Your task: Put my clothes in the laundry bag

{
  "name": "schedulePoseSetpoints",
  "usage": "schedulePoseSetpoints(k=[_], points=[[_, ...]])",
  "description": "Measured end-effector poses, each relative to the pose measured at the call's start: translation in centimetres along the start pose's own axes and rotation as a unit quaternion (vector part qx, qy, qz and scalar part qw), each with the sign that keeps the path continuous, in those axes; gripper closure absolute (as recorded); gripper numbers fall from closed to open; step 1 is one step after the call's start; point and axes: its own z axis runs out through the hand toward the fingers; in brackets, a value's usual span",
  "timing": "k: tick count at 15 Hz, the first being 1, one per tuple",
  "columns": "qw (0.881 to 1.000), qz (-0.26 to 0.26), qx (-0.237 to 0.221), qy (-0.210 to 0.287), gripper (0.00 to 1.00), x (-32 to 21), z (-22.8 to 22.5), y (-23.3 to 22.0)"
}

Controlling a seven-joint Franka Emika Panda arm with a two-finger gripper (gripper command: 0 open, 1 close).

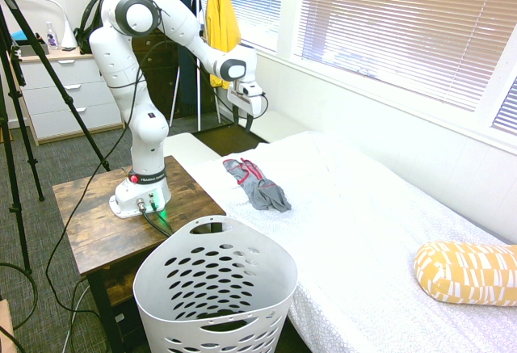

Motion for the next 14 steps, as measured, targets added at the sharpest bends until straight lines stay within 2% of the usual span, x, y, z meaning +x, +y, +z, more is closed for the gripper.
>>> schedulePoseSetpoints(k=[7,11,14], points=[[1.0,0.001,0.009,0.008,0.0,0.3,1.8,-1.6],[1.0,0.009,-0.004,0.019,0.0,2.0,6.3,-3.7],[1.0,-0.011,-0.019,0.019,0.0,3.4,11.1,-5.2]])
